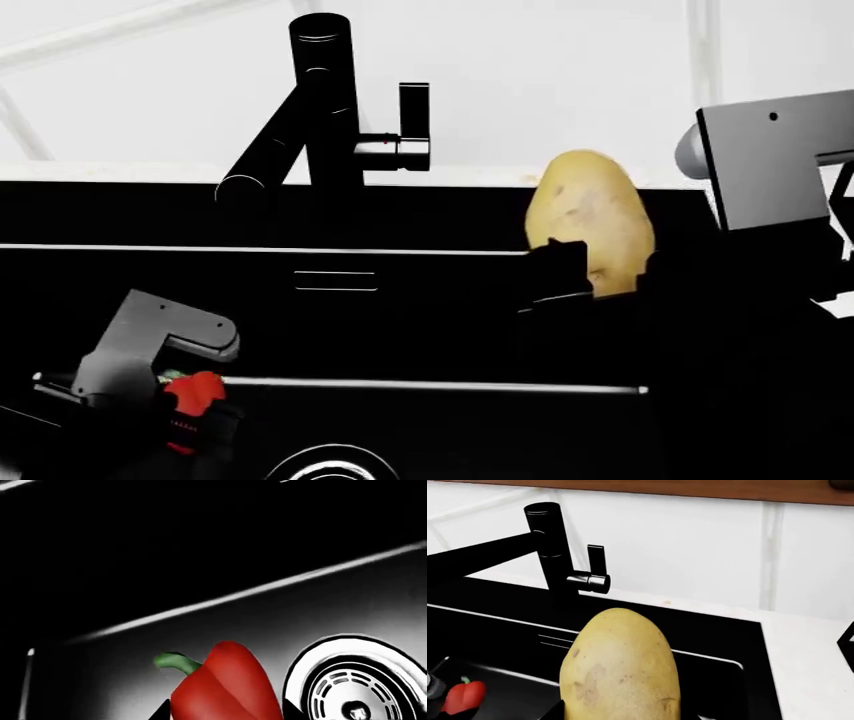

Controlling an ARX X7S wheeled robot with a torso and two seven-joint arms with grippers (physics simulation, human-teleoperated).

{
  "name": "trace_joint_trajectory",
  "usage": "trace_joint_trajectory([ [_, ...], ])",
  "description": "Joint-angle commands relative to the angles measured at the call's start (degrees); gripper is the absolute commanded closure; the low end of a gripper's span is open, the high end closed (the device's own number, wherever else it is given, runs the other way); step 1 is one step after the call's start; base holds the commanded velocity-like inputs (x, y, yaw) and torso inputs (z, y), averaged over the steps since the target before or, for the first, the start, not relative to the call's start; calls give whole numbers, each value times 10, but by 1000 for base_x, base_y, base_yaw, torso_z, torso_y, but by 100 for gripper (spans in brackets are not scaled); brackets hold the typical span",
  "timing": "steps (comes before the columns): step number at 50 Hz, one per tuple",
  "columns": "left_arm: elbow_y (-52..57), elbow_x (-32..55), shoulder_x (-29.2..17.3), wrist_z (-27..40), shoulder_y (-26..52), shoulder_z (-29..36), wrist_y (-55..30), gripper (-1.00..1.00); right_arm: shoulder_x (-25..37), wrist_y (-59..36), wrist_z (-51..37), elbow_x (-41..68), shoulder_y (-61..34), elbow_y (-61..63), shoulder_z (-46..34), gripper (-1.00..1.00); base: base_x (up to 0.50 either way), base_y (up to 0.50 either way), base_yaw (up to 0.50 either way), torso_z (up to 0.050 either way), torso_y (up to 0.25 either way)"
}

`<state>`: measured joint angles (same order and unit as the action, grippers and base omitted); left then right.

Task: Pick the vegetables from the sink and place them on the cutting board.

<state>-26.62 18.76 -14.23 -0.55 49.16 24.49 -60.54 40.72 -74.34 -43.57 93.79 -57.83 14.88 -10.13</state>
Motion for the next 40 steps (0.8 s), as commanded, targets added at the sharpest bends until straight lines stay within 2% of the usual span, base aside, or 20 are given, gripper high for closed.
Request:
trace_joint_trajectory([
  [1, 240, 57, -56, 34, -29, -69, -139, 100, 9, 5, -10, 12, -4, 6, 7, 100, 0, 0, 0, 0, 0],
  [5, 273, 68, -66, 37, -24, -84, -163, 100, 13, 12, -6, 4, 1, 11, 11, 100, 0, 0, 0, 0, 0],
  [8, 290, 82, -61, 41, -11, -124, -177, 100, 15, 23, 10, -16, 10, 19, 16, 100, 0, 0, 0, 0, 0],
  [20, 417, 141, -77, 71, 12, -216, -291, 100, 20, 82, 48, -47, 40, 43, 64, 100, 0, 0, 0, 0, 0],
  [30, 448, 406, -145, 261, 3, -273, -292, 100, 37, 112, 82, -67, 101, 76, 95, 100, 0, 0, 0, 0, 0],
  [34, 446, 472, -169, 310, 6, -289, -291, 100, 45, 119, 90, -70, 116, 81, 105, 100, 0, 0, 0, 0, 0],
  [40, 437, 524, -175, 357, 24, -275, -281, 100, 54, 116, 84, -59, 122, 89, 109, 100, 0, 0, 0, 0, 2],
])
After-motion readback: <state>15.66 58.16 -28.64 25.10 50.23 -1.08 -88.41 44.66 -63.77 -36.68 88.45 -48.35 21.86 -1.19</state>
